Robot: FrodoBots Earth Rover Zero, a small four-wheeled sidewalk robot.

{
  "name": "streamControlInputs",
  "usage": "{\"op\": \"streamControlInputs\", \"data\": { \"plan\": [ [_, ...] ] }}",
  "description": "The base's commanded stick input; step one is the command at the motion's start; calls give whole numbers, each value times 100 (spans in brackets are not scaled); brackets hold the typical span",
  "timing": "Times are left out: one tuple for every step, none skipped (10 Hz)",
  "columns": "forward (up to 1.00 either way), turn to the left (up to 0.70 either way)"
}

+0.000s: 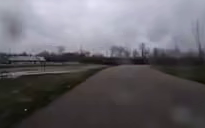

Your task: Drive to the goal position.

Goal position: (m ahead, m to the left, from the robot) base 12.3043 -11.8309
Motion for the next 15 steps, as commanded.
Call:
{"op": "streamControlInputs", "data": {
  "plan": [
    [70, 0],
    [70, 0],
    [70, 0],
    [70, 0],
    [70, 0],
    [70, 0],
    [70, 0],
    [70, 0],
    [70, 0],
    [70, 0],
    [70, 0],
    [70, -35],
    [70, -35],
    [70, -35],
    [70, -35]
  ]
}}
